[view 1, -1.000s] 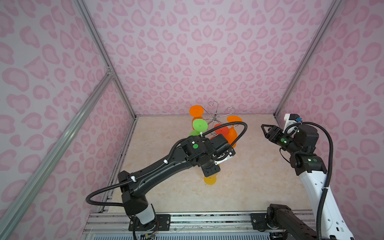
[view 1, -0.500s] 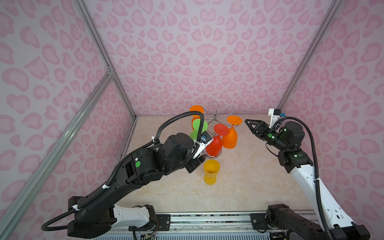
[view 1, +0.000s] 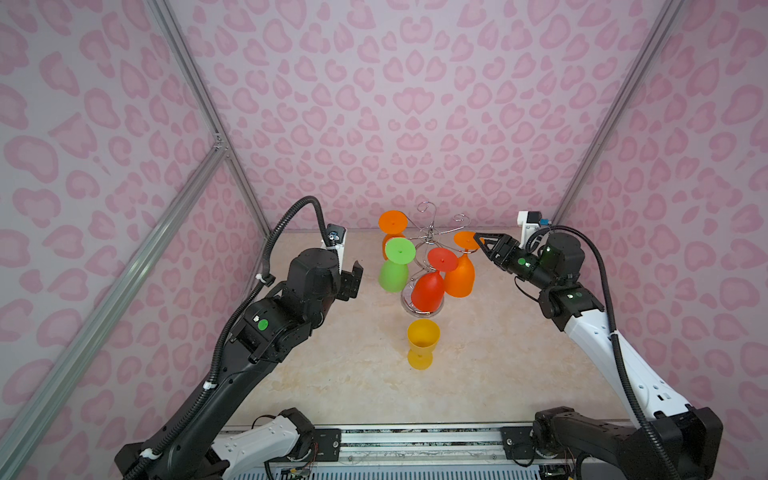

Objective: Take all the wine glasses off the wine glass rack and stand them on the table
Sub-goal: 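Open and raise the left gripper while the right gripper approaches the rack, then close the right gripper on the orange glass's base rim on the rack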

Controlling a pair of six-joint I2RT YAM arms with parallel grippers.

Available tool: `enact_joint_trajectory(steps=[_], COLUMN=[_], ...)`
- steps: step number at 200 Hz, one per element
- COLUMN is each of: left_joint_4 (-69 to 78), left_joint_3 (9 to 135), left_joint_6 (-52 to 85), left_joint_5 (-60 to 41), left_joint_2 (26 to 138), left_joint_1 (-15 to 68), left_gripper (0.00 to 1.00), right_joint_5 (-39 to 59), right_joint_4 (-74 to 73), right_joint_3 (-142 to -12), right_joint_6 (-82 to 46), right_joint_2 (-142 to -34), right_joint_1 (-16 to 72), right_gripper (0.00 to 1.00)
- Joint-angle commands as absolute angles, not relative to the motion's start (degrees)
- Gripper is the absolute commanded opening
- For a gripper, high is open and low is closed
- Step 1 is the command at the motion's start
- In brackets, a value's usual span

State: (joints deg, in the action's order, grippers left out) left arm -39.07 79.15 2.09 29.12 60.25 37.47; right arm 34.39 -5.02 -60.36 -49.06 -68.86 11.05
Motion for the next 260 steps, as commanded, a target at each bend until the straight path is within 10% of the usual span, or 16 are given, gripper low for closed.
enact_joint_trajectory(steps=[1,172,260], left_joint_4=[-33.8,-31.9,-32.0], left_joint_3=[78.6,77.4,77.4], left_joint_6=[3.7,3.0,3.0], left_joint_5=[26.4,21.1,19.3], left_joint_2=[59.7,59.5,60.2], left_joint_1=[36.2,34.4,33.9], left_gripper=[0.85,0.84,0.83], right_joint_5=[33.8,37.1,43.1], right_joint_4=[-7.7,-11.7,-22.8], right_joint_3=[-61.1,-61.1,-58.2], right_joint_6=[-49.1,-57.1,-69.0], right_joint_2=[-69.7,-72.6,-71.9], right_joint_1=[11.2,9.5,5.9], right_gripper=[0.54,0.02,0.0])
